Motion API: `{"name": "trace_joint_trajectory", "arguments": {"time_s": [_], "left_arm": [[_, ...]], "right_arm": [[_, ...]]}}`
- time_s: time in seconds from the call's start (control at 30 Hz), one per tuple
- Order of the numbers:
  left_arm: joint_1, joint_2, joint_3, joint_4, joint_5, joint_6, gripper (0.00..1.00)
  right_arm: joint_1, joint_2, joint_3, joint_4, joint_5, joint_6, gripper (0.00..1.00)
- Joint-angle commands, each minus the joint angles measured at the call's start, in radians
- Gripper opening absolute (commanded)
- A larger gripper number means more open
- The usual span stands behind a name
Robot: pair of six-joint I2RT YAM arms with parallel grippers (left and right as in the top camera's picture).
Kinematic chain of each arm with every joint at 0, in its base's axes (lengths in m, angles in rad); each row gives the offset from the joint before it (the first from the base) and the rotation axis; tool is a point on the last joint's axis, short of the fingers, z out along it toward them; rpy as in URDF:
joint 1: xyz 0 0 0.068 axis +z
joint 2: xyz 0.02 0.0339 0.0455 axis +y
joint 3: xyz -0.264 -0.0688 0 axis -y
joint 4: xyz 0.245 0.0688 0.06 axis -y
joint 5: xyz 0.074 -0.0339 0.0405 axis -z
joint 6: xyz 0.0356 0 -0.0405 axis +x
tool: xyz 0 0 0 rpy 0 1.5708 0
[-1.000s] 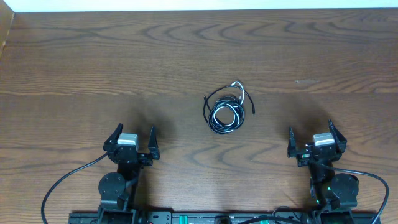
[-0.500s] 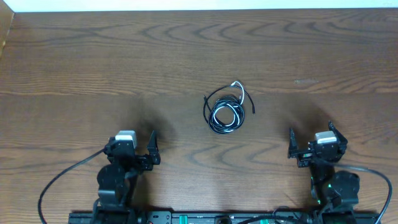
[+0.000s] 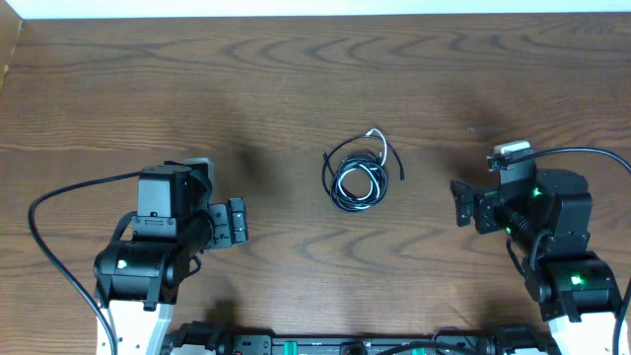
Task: Untangle cables
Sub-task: 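Move both grippers inward to the tangled black and white cable bundle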
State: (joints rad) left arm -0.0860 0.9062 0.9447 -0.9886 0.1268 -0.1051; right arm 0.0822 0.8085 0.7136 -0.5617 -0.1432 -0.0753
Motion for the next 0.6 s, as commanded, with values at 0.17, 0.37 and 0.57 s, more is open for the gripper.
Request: {"name": "trace_joint_trajectory", "arguments": {"time_s": [0.17, 0.37, 0.57], "left_arm": [[0.000, 0.013, 0.020, 0.132, 0.075, -0.031, 0.91], [-0.135, 0.212, 0.135, 0.171, -0.006, -0.034, 0.91], [-0.262, 0.403, 0.155, 0.253, 0.076, -0.032, 0.91]], "right_arm": [[-0.002, 0.078, 0.064, 0.041, -0.186, 0.071, 0.99], [0.150, 0.303, 0.200, -0.078, -0.084, 0.059, 0.99], [0.281, 0.429, 0.195, 0.113, -0.196, 0.121, 0.99]]}}
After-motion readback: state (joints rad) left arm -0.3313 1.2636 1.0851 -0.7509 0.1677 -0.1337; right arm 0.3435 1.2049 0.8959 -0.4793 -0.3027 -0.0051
